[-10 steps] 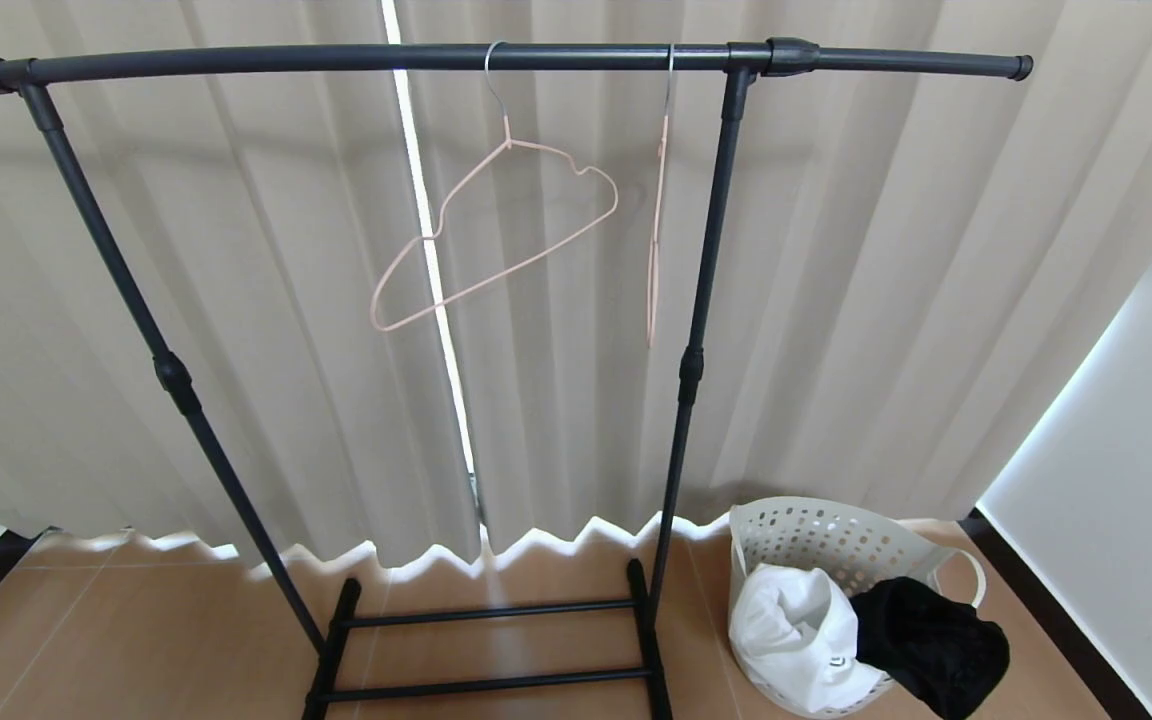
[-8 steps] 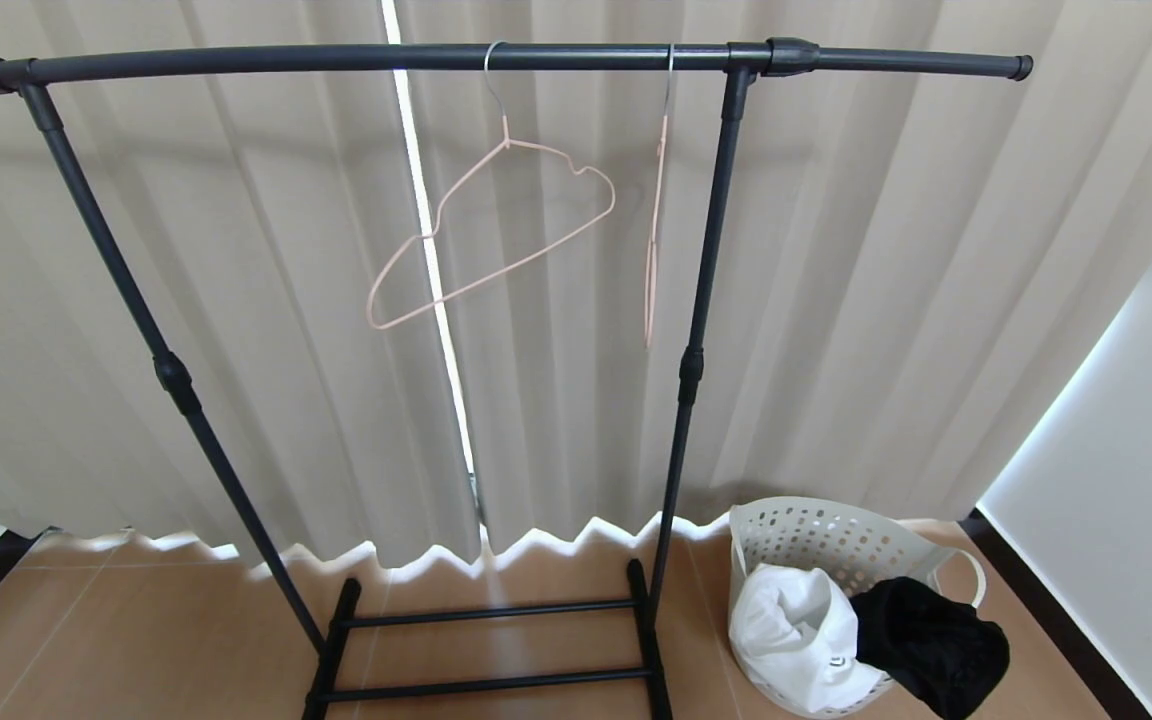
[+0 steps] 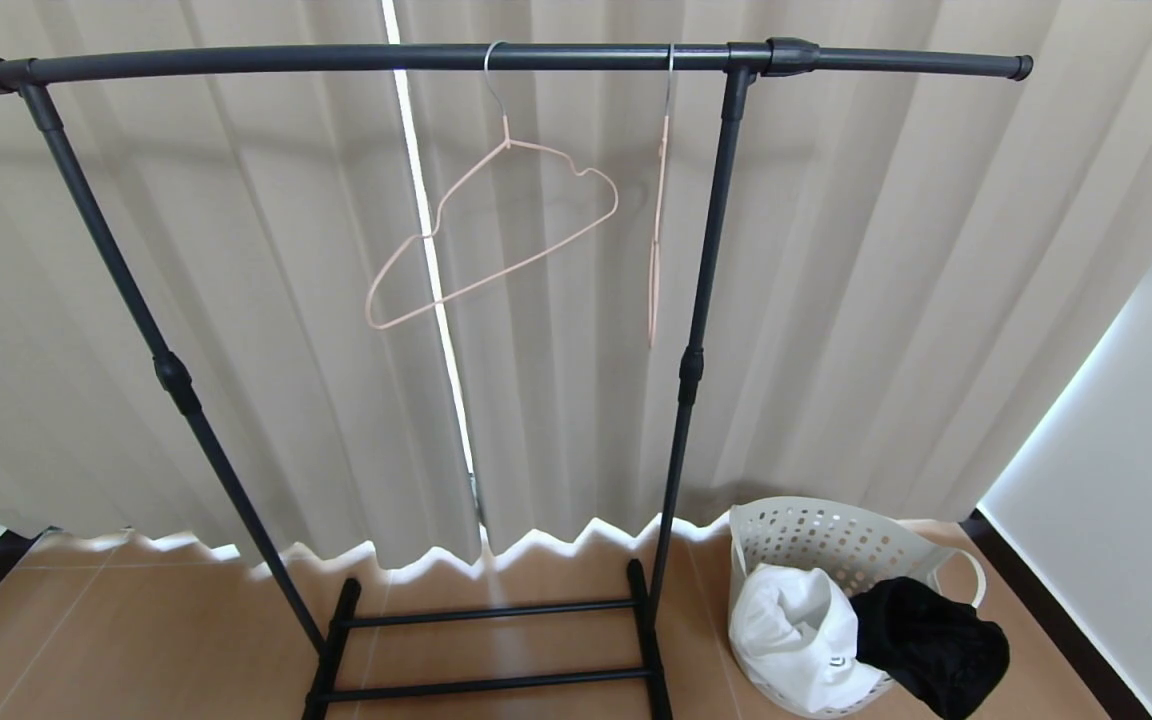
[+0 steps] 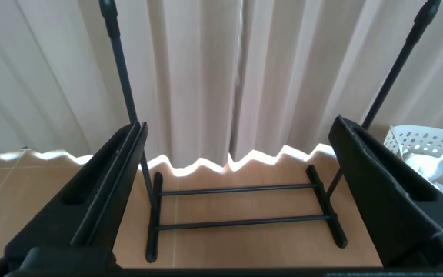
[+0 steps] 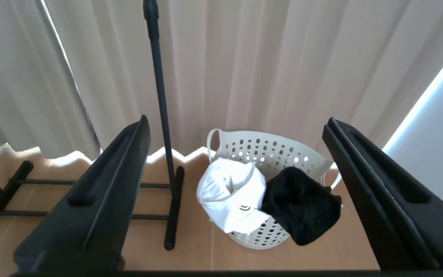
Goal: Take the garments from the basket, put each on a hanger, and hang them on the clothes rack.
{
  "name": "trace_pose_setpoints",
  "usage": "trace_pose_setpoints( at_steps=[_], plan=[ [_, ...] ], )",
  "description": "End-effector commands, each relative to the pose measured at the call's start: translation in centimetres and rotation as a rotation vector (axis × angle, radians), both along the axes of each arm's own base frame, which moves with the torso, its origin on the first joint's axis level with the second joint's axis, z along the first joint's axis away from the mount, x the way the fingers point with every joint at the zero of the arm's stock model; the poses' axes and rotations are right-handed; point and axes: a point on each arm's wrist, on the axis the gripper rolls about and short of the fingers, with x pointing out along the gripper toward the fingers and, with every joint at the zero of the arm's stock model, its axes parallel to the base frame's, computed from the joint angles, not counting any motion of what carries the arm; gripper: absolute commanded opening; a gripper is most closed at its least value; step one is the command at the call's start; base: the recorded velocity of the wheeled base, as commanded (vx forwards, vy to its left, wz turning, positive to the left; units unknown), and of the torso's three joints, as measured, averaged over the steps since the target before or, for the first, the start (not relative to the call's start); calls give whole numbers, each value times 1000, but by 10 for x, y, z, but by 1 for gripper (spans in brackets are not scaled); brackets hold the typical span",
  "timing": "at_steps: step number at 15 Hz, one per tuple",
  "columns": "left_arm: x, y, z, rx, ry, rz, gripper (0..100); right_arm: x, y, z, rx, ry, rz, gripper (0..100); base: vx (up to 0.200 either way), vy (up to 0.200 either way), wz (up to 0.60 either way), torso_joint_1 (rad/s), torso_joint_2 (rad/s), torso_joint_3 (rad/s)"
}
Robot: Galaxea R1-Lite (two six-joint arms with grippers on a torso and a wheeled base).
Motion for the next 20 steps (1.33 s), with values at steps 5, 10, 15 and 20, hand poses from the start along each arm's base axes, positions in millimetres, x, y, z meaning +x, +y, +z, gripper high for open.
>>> trace_pose_setpoints(
  at_steps=[5,10,15,20],
  plan=[
    [0,0,0,0,0,1,100,0,0,0,11,1,1,100,0,0,0,0,0,0],
    [0,0,0,0,0,1,100,0,0,0,0,1,2,100,0,0,0,0,0,0],
    [0,0,0,8,-1,-3,100,0,0,0,0,1,2,100,0,0,0,0,0,0],
    [0,0,0,3,0,-1,100,0,0,0,0,1,2,100,0,0,0,-59,174,111]
  ],
)
